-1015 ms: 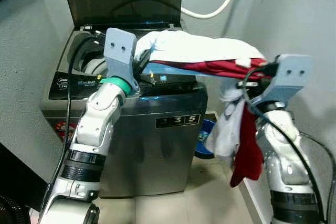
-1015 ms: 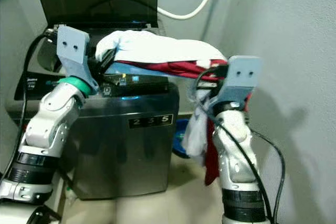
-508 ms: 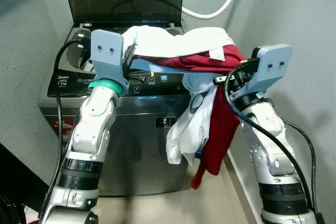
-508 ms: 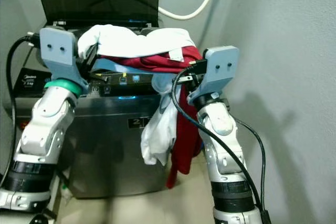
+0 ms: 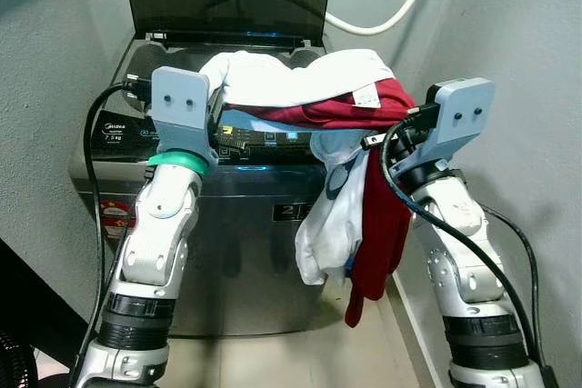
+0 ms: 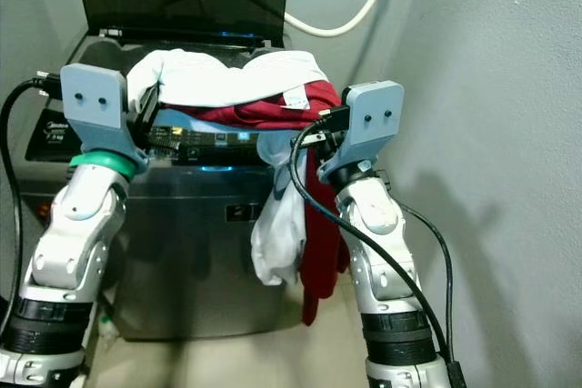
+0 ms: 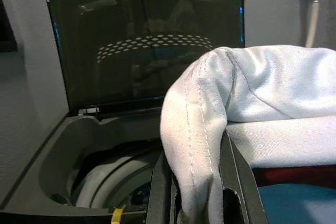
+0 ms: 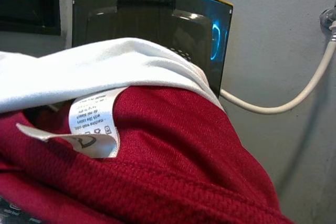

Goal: Clothes washing

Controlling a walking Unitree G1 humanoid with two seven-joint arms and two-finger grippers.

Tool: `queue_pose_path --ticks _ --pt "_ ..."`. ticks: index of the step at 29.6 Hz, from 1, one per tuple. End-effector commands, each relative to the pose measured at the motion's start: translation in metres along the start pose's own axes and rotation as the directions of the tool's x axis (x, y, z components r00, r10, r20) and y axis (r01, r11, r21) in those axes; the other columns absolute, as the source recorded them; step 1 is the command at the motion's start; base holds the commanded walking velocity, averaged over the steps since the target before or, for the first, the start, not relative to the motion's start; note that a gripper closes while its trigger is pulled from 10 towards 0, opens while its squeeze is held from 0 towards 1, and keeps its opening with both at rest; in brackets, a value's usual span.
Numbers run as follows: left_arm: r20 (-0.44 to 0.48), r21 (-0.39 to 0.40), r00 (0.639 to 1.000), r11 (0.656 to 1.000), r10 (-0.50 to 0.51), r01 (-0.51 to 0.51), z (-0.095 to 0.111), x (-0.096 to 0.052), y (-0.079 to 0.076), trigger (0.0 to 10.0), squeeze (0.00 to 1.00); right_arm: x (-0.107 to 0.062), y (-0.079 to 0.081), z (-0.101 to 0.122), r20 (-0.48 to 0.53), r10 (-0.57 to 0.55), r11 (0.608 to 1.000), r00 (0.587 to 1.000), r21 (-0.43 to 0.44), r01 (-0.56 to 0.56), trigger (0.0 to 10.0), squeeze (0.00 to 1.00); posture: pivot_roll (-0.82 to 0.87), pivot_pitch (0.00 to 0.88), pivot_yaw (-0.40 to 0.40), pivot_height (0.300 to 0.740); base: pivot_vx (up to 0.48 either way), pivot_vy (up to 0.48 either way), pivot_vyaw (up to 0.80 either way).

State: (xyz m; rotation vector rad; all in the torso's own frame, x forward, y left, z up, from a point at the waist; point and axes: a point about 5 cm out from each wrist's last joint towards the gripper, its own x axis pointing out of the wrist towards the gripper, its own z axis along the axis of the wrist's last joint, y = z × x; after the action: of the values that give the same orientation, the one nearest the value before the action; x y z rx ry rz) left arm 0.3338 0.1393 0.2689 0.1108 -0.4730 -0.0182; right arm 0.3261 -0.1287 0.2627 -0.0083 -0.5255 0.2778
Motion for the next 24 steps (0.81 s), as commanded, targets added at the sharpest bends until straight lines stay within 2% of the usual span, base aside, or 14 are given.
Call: queue_pose_path --ticks 1,10,15,18,24 --pt "0.024 0.009 0.999 1.000 0.023 -0.023 0.0054 0.0025 0.0025 10.0 0.00 0.0041 -0.0009 0.0103 0.059 -0.006 1.000 0.998 -0.011 0.007 10.0 0.00 0.03 0.000 -0.007 0.740 0.469 0.000 0.00" --pt "0.021 0.014 0.999 0.999 0.029 -0.030 0.0059 0.0035 0.0020 10.0 0.00 0.0036 -0.0022 0.0080 0.055 -0.012 1.000 0.998 -0.012 0.013 10.0 0.00 0.03 0.000 -0.004 0.740 0.477 0.000 0.00" --pt "0.019 0.015 0.999 0.999 0.031 -0.031 0.0057 0.0037 0.0022 10.0 0.00 0.0034 -0.0024 0.0076 0.055 -0.014 1.000 0.998 -0.014 0.015 10.0 0.00 0.03 0.000 -0.001 0.740 0.328 0.000 0.00" --pt "0.018 0.017 0.999 0.999 0.031 -0.032 0.0057 0.0038 0.0014 10.0 0.00 0.0032 -0.0036 0.0072 0.054 -0.018 1.000 0.998 -0.017 0.019 10.0 0.00 0.03 0.000 0.000 0.740 0.265 0.000 0.00" --pt "0.026 0.003 0.999 1.000 0.019 -0.019 0.0076 0.0035 -0.0010 10.0 0.00 0.0024 -0.0063 0.0066 0.052 -0.030 0.999 0.998 -0.018 0.031 10.0 0.00 0.03 0.000 0.002 0.740 0.000 0.000 0.00"
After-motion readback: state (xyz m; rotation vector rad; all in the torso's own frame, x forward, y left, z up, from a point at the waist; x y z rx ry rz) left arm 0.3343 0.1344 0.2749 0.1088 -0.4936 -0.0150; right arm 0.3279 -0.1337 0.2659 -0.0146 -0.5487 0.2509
